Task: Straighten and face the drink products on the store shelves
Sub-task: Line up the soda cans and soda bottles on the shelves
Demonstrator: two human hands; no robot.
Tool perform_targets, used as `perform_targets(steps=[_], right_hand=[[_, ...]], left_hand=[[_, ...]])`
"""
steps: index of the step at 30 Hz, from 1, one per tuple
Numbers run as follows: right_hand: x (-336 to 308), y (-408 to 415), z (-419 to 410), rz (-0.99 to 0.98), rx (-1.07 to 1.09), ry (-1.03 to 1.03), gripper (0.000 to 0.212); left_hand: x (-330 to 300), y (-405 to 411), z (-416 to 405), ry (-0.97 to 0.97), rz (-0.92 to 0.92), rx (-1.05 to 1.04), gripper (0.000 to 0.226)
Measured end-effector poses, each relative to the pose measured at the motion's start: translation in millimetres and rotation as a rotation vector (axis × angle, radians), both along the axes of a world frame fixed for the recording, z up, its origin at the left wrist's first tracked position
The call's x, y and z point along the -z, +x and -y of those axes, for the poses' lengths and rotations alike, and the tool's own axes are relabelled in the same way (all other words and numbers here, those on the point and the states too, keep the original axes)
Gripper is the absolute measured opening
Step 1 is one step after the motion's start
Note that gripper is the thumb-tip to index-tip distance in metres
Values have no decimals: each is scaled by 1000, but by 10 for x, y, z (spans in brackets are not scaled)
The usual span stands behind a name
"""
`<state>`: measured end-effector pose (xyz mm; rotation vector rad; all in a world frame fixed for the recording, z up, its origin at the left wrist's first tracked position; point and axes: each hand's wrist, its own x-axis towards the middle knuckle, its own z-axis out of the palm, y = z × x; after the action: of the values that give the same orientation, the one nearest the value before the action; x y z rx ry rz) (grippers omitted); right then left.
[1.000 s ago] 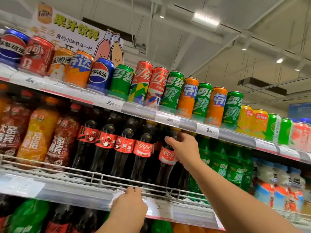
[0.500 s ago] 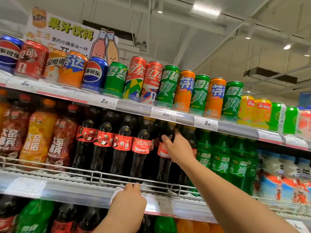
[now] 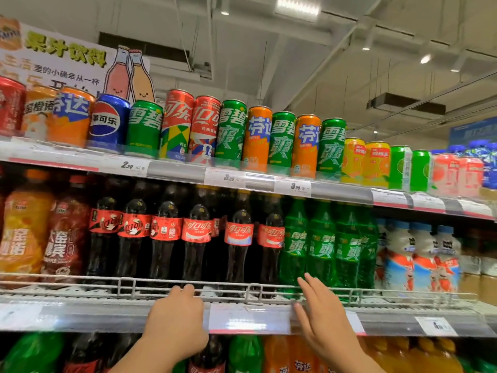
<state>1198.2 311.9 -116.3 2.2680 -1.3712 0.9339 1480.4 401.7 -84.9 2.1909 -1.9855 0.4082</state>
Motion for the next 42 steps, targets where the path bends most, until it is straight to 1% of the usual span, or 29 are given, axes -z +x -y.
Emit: perform_targets(steps=[3,8,11,13,14,15,17,20,22,24,27,29,31,33,35,37,39,42], right_hand=[[132,-113,69,-28,-10,44,63],[74,-43,50,-2,-18,2,59],[43,-84,46,-46,-26,5,60],[52,-105,46,-62,-29,21,61],[49,-107,40,-62,-39,21,61],[52,-109,32,-59,-52,14,61],[44,-109,10,-57,-63,-7,63],[16,-142,-5,-28,-117,-61,71],[10,-138,44,-13,-118,-118,73],[0,-133,119,-16,-113,-112,77],[6,-119,204,-28,-103,-82,76],[5,-120,236,-51,-94,-104,73],[-10,-126,226,-69,-76,-108,72],[-62,-150,143,-74,-79,-84,75],[-201,-226,46,-88,-69,-146,72],[-509,-301,-39,-91,-100,-210,60],[-916,-336,-80,-31,-161,-295,48],[-1540,-284,-138,75,-236,-485,40]], left_hand=[[33,-31,34,-67,-34,-38,44],[109,-105,47,-102,-36,-117,59],[115,-154,26,-87,-21,-158,59],[21,-226,-15,-73,8,-177,55],[-72,-281,-39,-97,27,-178,52],[-198,-341,-58,-152,59,-160,49],[-512,-472,-73,-315,134,-60,46],[-1069,-683,-42,-542,141,105,53],[-1407,-804,11,-633,164,171,60],[-1645,-885,86,-624,219,173,65],[-1790,-898,218,-505,271,94,68],[-1767,-881,288,-475,239,70,69],[-1727,-877,319,-508,178,93,69],[-1728,-859,329,-529,155,119,68],[-1761,-820,345,-532,165,133,66],[-1780,-777,374,-539,188,136,65],[-1767,-753,399,-564,214,129,66],[-1743,-748,421,-608,230,132,64]])
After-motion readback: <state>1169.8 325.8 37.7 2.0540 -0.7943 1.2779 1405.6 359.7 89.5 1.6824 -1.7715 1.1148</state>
